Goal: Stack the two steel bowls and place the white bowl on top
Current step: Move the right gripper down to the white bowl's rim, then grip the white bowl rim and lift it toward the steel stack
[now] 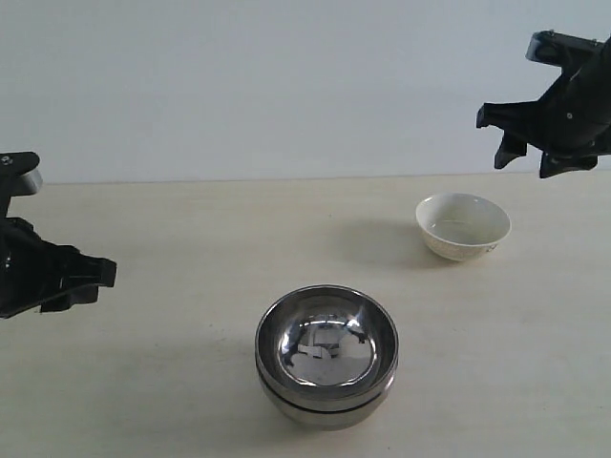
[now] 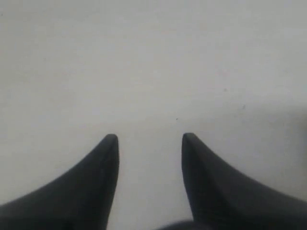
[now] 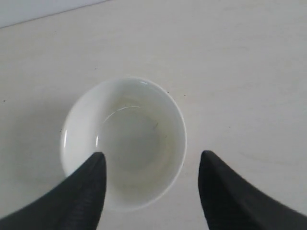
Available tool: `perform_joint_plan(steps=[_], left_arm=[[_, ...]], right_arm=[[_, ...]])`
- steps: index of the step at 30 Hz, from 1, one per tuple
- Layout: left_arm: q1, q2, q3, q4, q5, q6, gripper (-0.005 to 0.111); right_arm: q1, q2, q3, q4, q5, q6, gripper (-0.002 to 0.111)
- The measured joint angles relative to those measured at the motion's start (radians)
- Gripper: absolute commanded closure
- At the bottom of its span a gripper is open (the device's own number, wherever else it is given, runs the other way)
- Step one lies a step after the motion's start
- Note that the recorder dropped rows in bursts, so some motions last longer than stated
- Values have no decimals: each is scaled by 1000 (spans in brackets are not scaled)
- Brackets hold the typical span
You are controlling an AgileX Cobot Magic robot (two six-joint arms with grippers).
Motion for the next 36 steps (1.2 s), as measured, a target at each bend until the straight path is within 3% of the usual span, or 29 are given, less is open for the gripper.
perform_joint_plan(steps=[8,21,22,26,27,36], left_arm=[[0,98,-26,0,-40,42,66],[0,105,-36,0,-88,78,66],[0,105,-36,0,-88,80,66],[0,105,-36,0,-88,81,66],[0,105,-36,0,-88,81,66],[0,105,-36,0,-88,83,66]], right_arm=[[-4,164,-86,103,-16,-100,57],[-22,301,-132,71,-57,-147,57],[-22,306,-132,71,-57,-147,60],[-22,316,-132,74,-63,-152,103],[-22,318,-132,74,-63,-152,108],[-22,318,-132,95,-44,-174,108]])
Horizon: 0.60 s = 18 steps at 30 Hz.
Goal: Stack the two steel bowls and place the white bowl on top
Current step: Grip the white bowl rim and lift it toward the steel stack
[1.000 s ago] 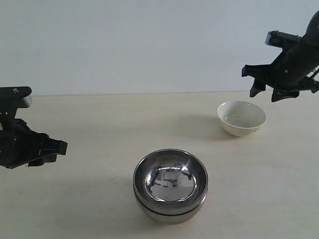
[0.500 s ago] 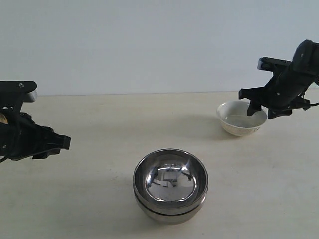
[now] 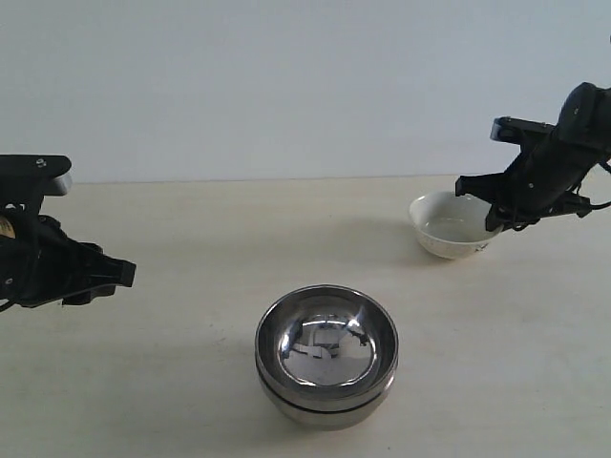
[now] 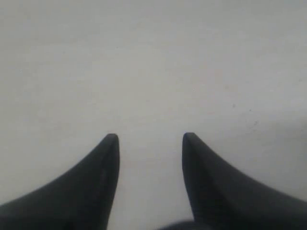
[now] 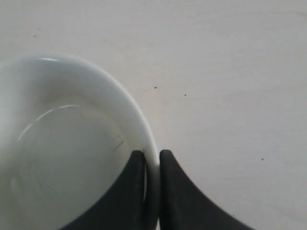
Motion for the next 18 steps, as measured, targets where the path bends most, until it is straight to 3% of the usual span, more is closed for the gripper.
perform_joint_plan(steps=[18], left_arm=[[0,0,0,0,36,1,66]], right_arm=[[0,-130,4,143,227,-119,108]])
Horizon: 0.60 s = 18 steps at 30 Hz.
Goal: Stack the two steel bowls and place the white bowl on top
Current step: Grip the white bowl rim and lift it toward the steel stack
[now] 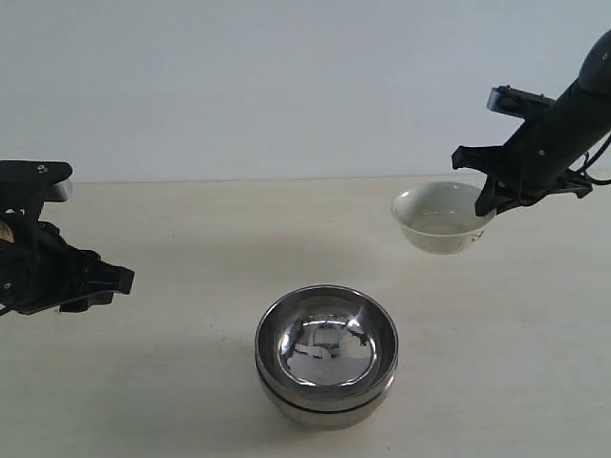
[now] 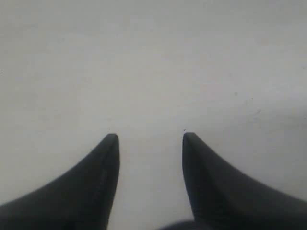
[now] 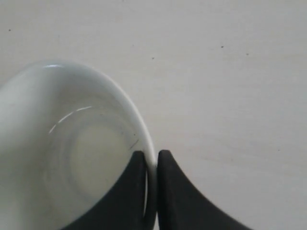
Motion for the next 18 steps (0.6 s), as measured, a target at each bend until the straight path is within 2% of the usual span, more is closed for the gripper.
perform_joint_plan(steps=[4,10,18], left_arm=[[0,0,0,0,-3,0,66],[0,0,0,0,-15,0,66],[0,0,0,-44,16,2,66]], right_arm=[[0,-21,33,56,41,-43,108],[18,-139,158,246,44,-164,108],[94,-347,353,268,9,-178,108]])
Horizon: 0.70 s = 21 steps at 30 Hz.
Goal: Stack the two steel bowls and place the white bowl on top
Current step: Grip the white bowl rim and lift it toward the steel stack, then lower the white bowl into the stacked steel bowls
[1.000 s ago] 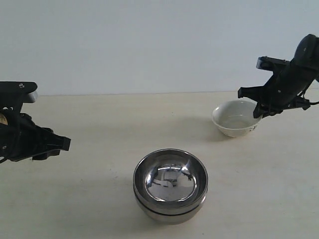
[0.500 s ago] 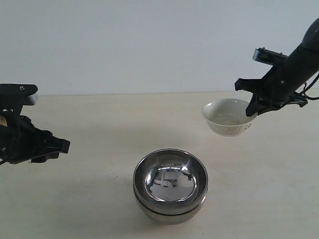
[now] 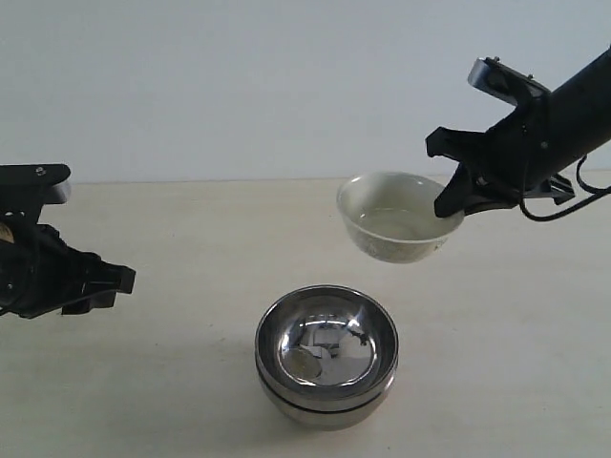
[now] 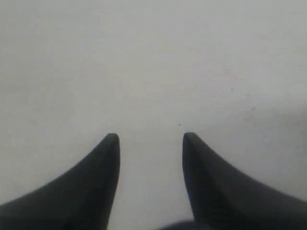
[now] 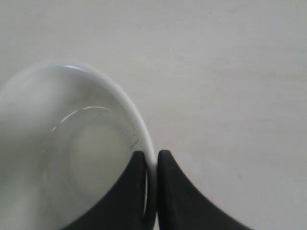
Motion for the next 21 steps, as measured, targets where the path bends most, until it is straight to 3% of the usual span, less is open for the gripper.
perform_joint_plan(steps=[6,15,21], left_arm=[[-12,0,0,-78,30,20,66],[-122,0,0,-153,46,51,66],[-136,0,0,-171,58,57,66]], right_arm=[[103,-148,136,5,-29,2,108],[274,-211,305,7,-182,27,108],[290,-213,355,5,-241,29,108]])
